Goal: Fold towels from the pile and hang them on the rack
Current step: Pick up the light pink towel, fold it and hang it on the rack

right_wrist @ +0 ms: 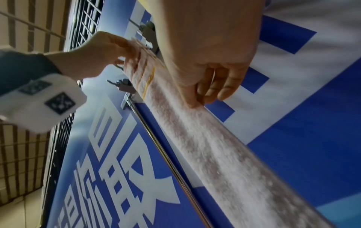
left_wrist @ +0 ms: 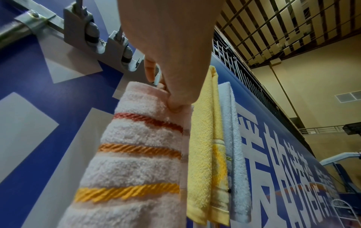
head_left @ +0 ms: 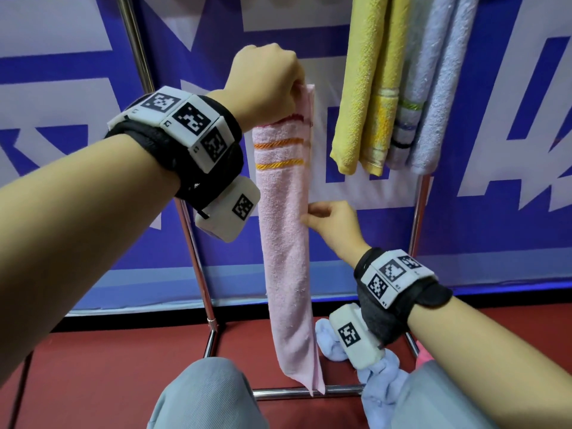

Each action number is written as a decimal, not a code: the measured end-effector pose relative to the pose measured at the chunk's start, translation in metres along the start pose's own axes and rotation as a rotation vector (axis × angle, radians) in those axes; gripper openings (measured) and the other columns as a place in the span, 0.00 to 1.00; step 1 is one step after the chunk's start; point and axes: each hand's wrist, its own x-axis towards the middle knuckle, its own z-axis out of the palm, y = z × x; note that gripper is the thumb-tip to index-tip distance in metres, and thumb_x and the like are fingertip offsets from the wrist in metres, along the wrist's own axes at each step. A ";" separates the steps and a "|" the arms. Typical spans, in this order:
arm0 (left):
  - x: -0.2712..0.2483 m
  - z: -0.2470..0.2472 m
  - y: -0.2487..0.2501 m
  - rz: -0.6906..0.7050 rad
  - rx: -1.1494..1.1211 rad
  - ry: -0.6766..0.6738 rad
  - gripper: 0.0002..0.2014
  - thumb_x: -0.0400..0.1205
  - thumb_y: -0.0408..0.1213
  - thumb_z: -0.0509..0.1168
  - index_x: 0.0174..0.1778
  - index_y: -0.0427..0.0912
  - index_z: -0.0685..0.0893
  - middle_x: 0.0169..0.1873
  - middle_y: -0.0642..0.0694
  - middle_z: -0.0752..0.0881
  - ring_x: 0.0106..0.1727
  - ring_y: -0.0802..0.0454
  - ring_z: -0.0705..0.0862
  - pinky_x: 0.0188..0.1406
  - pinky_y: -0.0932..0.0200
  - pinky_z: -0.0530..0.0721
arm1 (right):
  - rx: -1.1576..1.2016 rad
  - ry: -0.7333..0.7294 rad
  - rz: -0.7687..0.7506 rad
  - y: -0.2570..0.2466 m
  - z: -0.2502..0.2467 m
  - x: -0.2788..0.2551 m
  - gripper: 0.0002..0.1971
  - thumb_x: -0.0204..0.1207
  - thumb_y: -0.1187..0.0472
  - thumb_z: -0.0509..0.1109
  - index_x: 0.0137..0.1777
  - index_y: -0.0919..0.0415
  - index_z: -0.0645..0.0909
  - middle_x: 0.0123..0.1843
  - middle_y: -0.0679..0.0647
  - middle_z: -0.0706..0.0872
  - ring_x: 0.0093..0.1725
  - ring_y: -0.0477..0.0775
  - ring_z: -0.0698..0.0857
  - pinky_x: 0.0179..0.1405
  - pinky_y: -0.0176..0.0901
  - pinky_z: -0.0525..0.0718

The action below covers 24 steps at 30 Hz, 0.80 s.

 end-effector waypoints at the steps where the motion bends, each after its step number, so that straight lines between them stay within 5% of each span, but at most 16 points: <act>1: 0.000 0.000 -0.001 -0.001 -0.001 0.006 0.14 0.79 0.30 0.57 0.52 0.36 0.87 0.44 0.35 0.87 0.48 0.33 0.81 0.41 0.53 0.65 | -0.038 0.001 0.004 0.005 0.001 -0.003 0.06 0.71 0.68 0.74 0.47 0.68 0.89 0.38 0.54 0.89 0.39 0.46 0.85 0.44 0.39 0.82; 5: -0.001 0.004 -0.006 0.002 -0.002 0.012 0.12 0.80 0.31 0.59 0.52 0.35 0.87 0.43 0.35 0.87 0.47 0.33 0.82 0.40 0.52 0.71 | -0.247 -0.007 -0.029 0.021 0.010 -0.018 0.05 0.70 0.64 0.75 0.36 0.66 0.87 0.30 0.53 0.85 0.30 0.44 0.79 0.28 0.25 0.73; 8: -0.002 0.007 -0.006 0.000 -0.010 0.013 0.12 0.80 0.32 0.60 0.53 0.35 0.87 0.44 0.35 0.87 0.46 0.33 0.83 0.42 0.52 0.74 | -0.345 -0.080 0.012 0.037 0.014 -0.028 0.12 0.70 0.64 0.73 0.27 0.62 0.80 0.24 0.57 0.78 0.26 0.48 0.70 0.30 0.38 0.71; 11: -0.002 0.005 -0.005 -0.004 -0.013 0.028 0.13 0.79 0.32 0.59 0.53 0.35 0.87 0.45 0.35 0.87 0.47 0.32 0.82 0.40 0.52 0.70 | -0.434 -0.135 0.062 0.051 0.018 -0.037 0.18 0.71 0.63 0.71 0.21 0.57 0.73 0.20 0.52 0.70 0.28 0.50 0.67 0.33 0.39 0.70; 16: 0.001 0.000 0.000 -0.011 -0.029 0.062 0.13 0.80 0.33 0.58 0.52 0.36 0.87 0.44 0.36 0.87 0.46 0.34 0.82 0.40 0.52 0.71 | -0.400 -0.160 0.151 0.068 0.025 -0.046 0.10 0.69 0.60 0.74 0.33 0.67 0.85 0.31 0.62 0.84 0.35 0.51 0.78 0.38 0.41 0.78; 24: 0.000 0.002 -0.007 -0.045 -0.043 0.069 0.14 0.78 0.32 0.58 0.55 0.37 0.87 0.49 0.35 0.87 0.51 0.33 0.83 0.46 0.49 0.75 | -0.301 -0.092 0.292 0.087 0.029 -0.053 0.02 0.69 0.65 0.72 0.40 0.64 0.83 0.28 0.53 0.81 0.35 0.50 0.79 0.37 0.36 0.75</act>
